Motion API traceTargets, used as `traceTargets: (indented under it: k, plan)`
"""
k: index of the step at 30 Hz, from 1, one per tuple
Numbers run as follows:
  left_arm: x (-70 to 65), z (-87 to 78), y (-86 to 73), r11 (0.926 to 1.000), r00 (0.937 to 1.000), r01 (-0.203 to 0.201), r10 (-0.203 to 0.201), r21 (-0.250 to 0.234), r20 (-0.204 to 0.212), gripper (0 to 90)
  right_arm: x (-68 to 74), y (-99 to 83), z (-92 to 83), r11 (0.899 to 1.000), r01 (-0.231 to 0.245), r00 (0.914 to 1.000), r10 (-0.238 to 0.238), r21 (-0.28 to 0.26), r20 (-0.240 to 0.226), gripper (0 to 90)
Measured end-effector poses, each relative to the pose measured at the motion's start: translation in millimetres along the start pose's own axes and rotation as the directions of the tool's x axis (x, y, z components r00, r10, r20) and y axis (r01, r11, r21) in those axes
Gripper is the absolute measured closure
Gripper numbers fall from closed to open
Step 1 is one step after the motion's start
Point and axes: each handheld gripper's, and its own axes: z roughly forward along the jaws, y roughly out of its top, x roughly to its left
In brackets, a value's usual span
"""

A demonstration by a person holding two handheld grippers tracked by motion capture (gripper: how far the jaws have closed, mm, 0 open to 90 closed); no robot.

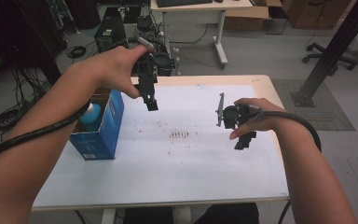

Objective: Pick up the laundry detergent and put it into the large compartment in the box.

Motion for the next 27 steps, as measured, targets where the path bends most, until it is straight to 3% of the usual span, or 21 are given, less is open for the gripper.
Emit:
traceTargets:
  k: [11, 27]
  plan:
    - [-11.3, 1.6, 4.8, 0.9998, 0.9998, -0.015, 0.016, -0.016, 0.008, 0.4, 6.3, -4.6, -3.6, 1.000, 0.002, 1.0000, -0.002, 0.006, 0.008, 6.0]
    - [-8.0, 3.5, 3.8, 0.9999, 0.9997, -0.016, 0.016, -0.005, 0.019, 0.4, 6.0, -8.4, -5.1, 1.000, -0.005, 0.9999, 0.004, 0.011, 0.013, 6.0]
